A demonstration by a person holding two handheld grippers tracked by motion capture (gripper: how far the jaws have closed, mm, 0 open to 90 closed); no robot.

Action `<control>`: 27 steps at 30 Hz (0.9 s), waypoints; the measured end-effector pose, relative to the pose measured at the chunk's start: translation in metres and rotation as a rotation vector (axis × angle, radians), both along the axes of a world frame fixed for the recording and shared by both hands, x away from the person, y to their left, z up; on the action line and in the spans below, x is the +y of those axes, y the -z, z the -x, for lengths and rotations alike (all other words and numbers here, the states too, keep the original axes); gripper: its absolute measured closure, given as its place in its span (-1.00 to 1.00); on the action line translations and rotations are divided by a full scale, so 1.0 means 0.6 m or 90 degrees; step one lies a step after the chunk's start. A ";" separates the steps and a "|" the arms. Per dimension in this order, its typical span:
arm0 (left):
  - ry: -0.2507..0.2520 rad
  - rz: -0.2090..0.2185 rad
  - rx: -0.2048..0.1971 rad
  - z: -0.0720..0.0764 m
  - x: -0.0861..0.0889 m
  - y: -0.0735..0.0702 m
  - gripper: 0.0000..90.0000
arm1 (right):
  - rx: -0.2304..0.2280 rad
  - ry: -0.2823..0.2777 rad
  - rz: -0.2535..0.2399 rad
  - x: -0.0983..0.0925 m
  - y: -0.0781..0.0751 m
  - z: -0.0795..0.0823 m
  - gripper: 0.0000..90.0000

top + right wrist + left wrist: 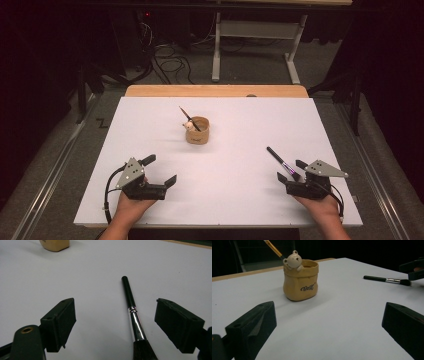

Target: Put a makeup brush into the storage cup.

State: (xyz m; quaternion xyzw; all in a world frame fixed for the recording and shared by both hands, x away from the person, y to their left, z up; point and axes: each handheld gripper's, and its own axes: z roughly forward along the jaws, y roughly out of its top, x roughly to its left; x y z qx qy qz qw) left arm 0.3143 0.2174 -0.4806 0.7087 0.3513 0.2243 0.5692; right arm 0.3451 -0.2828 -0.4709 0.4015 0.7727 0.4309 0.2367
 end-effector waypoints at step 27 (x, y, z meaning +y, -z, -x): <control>0.011 0.005 -0.003 0.002 0.001 -0.005 -0.99 | 0.112 0.003 0.075 0.003 -0.044 -0.019 -0.38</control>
